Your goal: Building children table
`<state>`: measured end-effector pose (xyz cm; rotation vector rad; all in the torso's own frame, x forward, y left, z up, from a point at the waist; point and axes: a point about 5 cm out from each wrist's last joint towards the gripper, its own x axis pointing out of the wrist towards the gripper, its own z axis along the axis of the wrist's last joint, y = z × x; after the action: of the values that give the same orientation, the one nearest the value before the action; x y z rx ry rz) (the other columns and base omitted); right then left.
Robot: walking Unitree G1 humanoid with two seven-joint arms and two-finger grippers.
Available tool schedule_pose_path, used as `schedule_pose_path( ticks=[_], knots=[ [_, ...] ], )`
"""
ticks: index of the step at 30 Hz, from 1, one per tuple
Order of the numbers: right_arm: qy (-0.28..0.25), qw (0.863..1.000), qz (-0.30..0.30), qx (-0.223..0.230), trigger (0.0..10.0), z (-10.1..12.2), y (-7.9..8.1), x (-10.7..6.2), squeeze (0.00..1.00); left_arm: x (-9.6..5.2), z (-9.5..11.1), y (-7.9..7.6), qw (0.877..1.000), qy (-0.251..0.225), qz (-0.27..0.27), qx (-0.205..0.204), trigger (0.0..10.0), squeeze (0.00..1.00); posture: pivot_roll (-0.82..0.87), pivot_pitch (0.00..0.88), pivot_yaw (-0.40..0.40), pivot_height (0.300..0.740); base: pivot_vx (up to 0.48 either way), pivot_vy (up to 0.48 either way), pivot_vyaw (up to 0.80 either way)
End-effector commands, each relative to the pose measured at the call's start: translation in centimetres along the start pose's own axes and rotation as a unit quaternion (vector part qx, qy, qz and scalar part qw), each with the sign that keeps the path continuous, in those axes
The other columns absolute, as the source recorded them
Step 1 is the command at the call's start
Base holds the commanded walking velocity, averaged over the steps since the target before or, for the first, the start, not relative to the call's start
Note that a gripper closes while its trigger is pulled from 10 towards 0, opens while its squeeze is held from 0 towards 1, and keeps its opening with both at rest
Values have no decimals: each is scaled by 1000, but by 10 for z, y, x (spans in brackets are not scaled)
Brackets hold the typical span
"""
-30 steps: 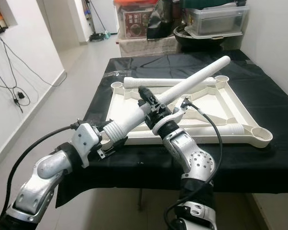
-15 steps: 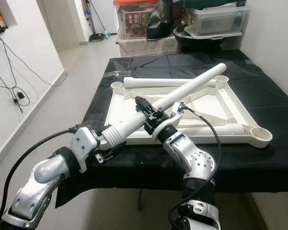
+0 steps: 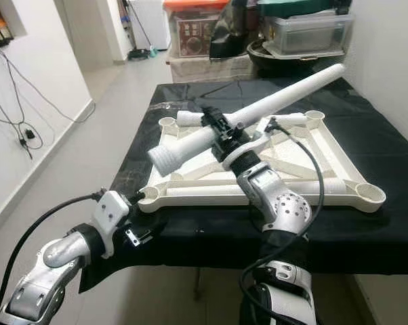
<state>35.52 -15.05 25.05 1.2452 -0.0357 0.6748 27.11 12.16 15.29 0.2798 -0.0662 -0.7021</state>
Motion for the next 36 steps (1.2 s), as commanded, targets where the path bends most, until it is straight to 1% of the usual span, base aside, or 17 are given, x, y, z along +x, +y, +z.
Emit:
schedule_pose_path(
  ticks=[1, 2, 3, 5, 6, 7, 8, 9, 14, 15, 16, 23, 24, 27, 29, 30, 36],
  knots=[
    [6, 999, 7, -51, 0, -1, 8, 7, 0, -3, 0, 1, 1000, 6, 8, -5, 10000, 0, 124, 0, 36, 740, 0, 0, 0],
    [9, 991, -21, -132, 0, -3, 6, 9, 0, -4, 1, -1, 1000, 4, 12, -12, 10000, 0, 123, 0, 38, 740, 0, 0, 0],
    [12, 981, -37, -188, 0, -4, 5, 10, 0, -4, 2, -2, 1000, 1, 14, -17, 10000, 0, 123, 0, 38, 740, 0, 0, 0],
    [12, 981, -37, -188, 0, -4, 5, 10, 0, -4, 2, -2, 1000, 1, 14, -17, 10000, 0, 123, 0, 38, 740, 0, 0, 0],
    [14, 967, -52, -248, 0, -4, 3, 10, 0, -4, 2, -3, 1000, 3, 19, -20, 10000, 467, 121, 0, 35, 740, 0, 0, 0],
    [14, 967, -52, -248, 0, -4, 3, 10, 0, -4, 2, -3, 1000, 3, 19, -20, 10000, 467, 121, 0, 35, 740, 0, 0, 0],
    [11, 950, -65, -305, 0, -5, 2, 10, 0, -4, 2, -4, 1000, 1, 20, -23, 10000, 1000, 120, 0, 33, 740, 0, 0, 0],
    [10, 936, -69, -344, 0, -7, 2, 10, 0, -3, 1, -5, 1000, 6, 25, -16, 10000, 1000, 118, 0, 31, 740, 0, 0, 0],
    [10, 919, -65, -388, 0, -13, 7, 10, 0, 2, 3, -4, 999, 10, 38, 2, 10000, 1000, 116, 0, 32, 740, 0, 0, 0],
    [10, 910, -55, -411, 0, -18, 12, 11, 0, 6, 5, -2, 999, 10, 44, 14, 10000, 0, 114, 0, 32, 740, 0, 0, 0],
    [11, 902, -40, -429, 0, -25, 18, 11, 0, 11, 7, 2, 998, 9, 53, 16, 10000, 0, 112, 0, 33, 740, 0, 0, 0],
    [23, 891, -4, -454, 0, -43, 27, 10, 0, 22, 9, 8, 997, 12, 68, 23, 10000, 0, 106, 0, 31, 740, 0, 0, 0],
    [35, 888, 19, -458, 0, -54, 30, 8, 0, 29, 11, 8, 998, 7, 67, 18, 10000, 1000, 104, 0, 35, 740, 0, 0, 0],
    [48, 883, 49, -465, 0, -69, 33, 4, 0, 40, 16, 5, 998, -4, 57, 19, 10000, 1000, 104, 0, 33, 740, 0, 0, 0],
    [48, 883, 49, -465, 0, -69, 33, 4, 0, 40, 16, 5, 998, -4, 57, 19, 10000, 1000, 104, 0, 33, 740, 0, 0, 0],
    [51, 880, 60, -469, 0, -74, 35, 3, 0, 47, 19, 1, 999, -9, 43, 15, 10000, 0, 101, 0, 35, 740, 0, 0, 0],
    [67, 866, 88, -488, 0, -93, 38, 0, 0, 63, 23, -6, 999, -17, 30, 23, 10000, 0, 92, 0, 37, 740, 0, 0, 0]
  ],
)
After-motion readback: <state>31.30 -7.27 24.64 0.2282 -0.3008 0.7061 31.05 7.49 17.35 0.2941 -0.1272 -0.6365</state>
